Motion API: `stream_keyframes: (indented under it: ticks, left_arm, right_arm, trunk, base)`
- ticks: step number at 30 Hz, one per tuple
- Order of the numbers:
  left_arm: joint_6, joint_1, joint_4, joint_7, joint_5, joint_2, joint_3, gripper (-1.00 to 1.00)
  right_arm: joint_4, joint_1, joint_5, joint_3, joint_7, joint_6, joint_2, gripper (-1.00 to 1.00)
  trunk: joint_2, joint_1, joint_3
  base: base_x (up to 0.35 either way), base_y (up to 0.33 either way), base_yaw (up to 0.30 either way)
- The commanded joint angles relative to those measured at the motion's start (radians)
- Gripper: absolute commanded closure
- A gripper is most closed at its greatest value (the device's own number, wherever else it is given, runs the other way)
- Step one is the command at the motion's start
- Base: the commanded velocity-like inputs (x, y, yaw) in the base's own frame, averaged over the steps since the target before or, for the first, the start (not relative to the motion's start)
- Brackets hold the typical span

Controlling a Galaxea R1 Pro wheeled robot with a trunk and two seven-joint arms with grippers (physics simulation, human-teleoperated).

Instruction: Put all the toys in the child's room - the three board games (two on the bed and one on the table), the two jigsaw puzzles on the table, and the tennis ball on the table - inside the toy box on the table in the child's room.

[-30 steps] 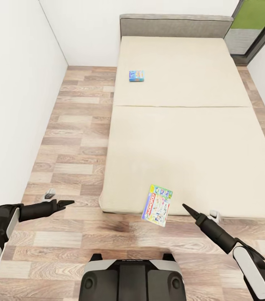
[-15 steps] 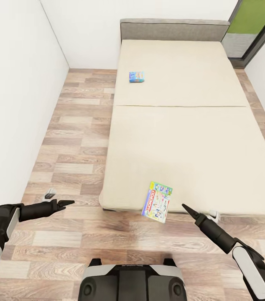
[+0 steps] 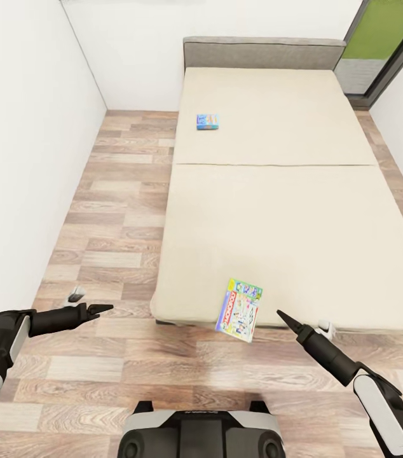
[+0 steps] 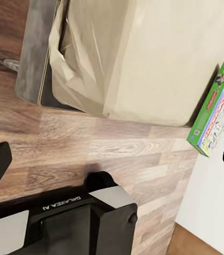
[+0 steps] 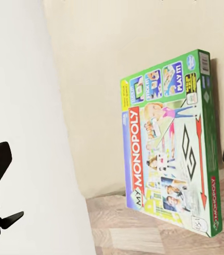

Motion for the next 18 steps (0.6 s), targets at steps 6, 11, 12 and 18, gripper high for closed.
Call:
stream_keyframes:
  ticks: [6,11,12,18]
  left_arm:
    - [0.009,0.0,0.0,-0.004,-0.001,-0.001,0.002,-1.0]
    - [0.007,0.0,0.0,-0.004,-0.001,-0.002,0.001,-1.0]
    - [0.008,0.0,0.0,-0.004,-0.001,-0.002,0.001,-1.0]
    - [0.007,0.0,0.0,-0.004,-0.001,-0.002,0.001,-1.0]
  right_arm:
    - [-0.001,0.0,-0.008,-0.001,0.0,0.009,0.0,-1.0]
    - [-0.001,0.0,-0.008,0.0,0.0,0.009,0.001,-1.0]
    - [-0.001,0.0,-0.008,0.0,0.0,0.009,0.001,-1.0]
    - [-0.001,0.0,-0.008,0.0,-0.005,0.008,0.001,-1.0]
  trunk:
    - [-0.043,0.023,-0.01]
    - [-0.078,0.042,-0.017]
    - [-0.085,0.046,-0.018]
    - [-0.127,0.069,-0.027]
  base:
    - [0.0,0.0,0.0]
    - [0.0,0.0,0.0]
    - [0.0,0.0,0.0]
    - [0.0,0.0,0.0]
